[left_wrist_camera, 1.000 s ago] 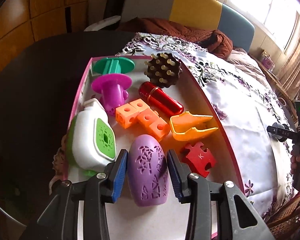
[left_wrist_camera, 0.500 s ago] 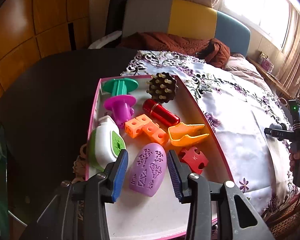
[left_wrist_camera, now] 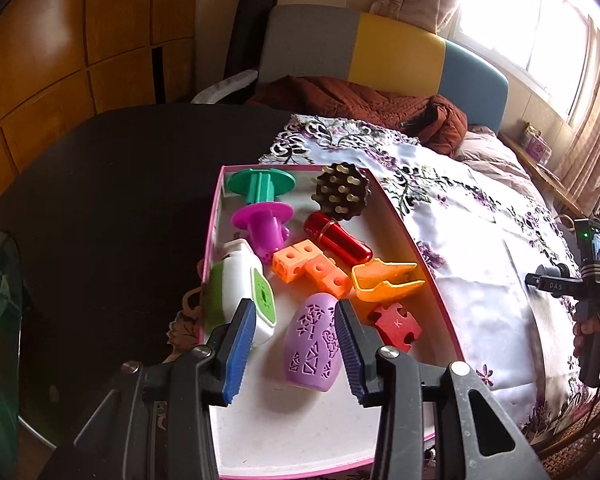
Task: Organize rigid objects
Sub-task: 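Carry the black cup with the right tool into the tray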
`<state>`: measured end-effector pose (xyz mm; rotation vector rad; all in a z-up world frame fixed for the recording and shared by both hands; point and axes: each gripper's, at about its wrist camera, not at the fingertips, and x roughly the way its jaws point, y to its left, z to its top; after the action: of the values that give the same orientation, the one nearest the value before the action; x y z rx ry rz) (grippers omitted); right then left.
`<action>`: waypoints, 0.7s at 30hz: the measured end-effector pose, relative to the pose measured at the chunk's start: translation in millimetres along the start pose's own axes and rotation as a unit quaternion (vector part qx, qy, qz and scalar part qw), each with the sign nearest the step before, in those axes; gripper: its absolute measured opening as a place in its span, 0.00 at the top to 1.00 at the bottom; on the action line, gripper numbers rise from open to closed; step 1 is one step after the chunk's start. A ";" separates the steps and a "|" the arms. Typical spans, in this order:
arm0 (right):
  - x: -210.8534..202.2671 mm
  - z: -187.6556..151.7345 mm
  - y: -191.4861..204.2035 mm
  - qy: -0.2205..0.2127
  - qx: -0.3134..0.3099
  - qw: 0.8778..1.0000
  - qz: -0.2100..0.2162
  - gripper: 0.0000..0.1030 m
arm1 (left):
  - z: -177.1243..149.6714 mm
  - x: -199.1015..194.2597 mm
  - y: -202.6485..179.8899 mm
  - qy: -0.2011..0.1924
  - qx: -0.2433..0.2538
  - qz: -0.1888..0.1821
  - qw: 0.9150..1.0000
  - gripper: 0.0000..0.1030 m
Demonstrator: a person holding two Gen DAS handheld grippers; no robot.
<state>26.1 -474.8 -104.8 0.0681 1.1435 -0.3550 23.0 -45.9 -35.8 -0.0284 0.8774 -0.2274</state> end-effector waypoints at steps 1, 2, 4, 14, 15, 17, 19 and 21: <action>-1.2 0.3 2.5 0.001 -0.001 1.000 0.005 0.29 | 0.4 -1.0 1.2 -0.002 -0.001 0.003 1.000 0.60; -3.1 0.8 5.6 0.002 -0.002 1.000 0.011 0.29 | 0.6 -1.9 2.4 -0.004 -0.003 0.005 1.000 0.60; -8.5 1.6 14.2 -0.002 -0.007 1.000 0.020 0.29 | 1.1 -3.8 5.8 -0.008 -0.009 0.009 1.000 0.60; -27.6 1.5 65.4 -0.019 -0.047 0.997 0.060 0.29 | 2.6 -7.8 23.9 -0.015 -0.033 0.030 0.999 0.60; -28.6 0.3 70.0 -0.019 -0.050 0.996 0.066 0.29 | 2.2 -7.4 25.4 -0.013 -0.035 0.032 0.999 0.60; -31.9 -2.8 79.6 -0.018 -0.055 0.995 0.077 0.29 | 1.5 -6.9 29.0 -0.012 -0.041 0.034 0.998 0.60; -36.5 -5.7 88.3 -0.021 -0.059 0.994 0.090 0.29 | 0.5 -6.9 31.9 -0.013 -0.047 0.035 0.998 0.60; -43.2 -9.2 97.0 -0.027 -0.062 0.992 0.103 0.29 | 0.3 -6.6 35.3 -0.014 -0.053 0.036 0.998 0.60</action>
<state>32.3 -370.9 -82.1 0.0668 1.0920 -0.1027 25.7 -10.0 -34.8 -0.0987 0.8613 -0.1119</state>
